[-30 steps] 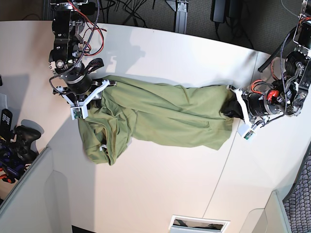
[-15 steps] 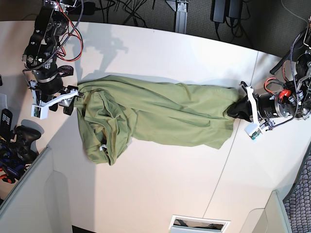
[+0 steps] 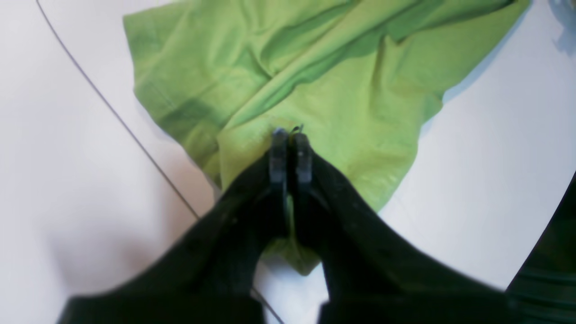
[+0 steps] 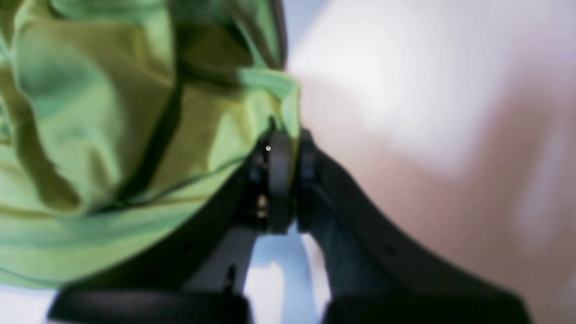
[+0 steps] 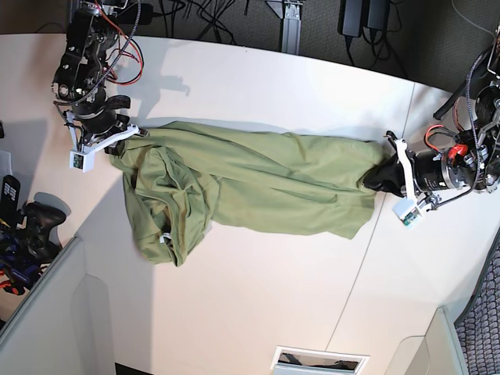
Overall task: Layout the t-shirt on the table in an organized manner, then fold the t-shirt properly
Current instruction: 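Lift the shirt with both grippers and drag it to spread flat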
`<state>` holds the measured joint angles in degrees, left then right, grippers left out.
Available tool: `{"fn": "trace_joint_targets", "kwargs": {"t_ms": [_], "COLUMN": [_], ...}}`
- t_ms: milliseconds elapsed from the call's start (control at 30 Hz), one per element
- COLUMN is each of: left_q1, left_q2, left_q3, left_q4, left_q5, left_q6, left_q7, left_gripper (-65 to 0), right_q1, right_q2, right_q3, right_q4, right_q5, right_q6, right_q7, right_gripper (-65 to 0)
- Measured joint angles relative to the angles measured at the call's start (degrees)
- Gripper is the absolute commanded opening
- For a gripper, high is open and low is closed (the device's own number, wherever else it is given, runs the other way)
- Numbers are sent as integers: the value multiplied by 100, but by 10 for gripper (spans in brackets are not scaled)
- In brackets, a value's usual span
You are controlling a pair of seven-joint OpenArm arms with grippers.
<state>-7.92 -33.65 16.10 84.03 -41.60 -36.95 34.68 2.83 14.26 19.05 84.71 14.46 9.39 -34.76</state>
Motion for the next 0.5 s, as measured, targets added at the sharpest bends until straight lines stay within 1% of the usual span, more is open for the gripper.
{"fn": "trace_joint_targets", "kwargs": {"t_ms": [100,200,233,333,500], "left_q1": [11,-28,-48,-164,-282], "left_q2": [-70,-275,-374,-638,-870], "left_q3": [-378,-960,-1143,-1534,-1864], "left_q4": [345,767,855,901,903], "left_q5": [-17,-44,-48,-208,-581], "left_q6": [-72,-125,-127,-127,-153], "left_q7": [4,-20,-66,-125,-127], "left_gripper": [-650,-650,-650,-650,-650], "right_q1": [7,92,149,479,1152], "right_q2": [2,20,33,74,188], "right_q3": [2,7,4,22,85], "right_q4": [448,837,911,949,960], "right_q5": [-28,-192,-160,-125,-81], "right_q6": [4,2,2,28,79], "right_q7": [4,-2,-13,-22,-13], "right_gripper": [-650,-650,-650,-650,-650]}}
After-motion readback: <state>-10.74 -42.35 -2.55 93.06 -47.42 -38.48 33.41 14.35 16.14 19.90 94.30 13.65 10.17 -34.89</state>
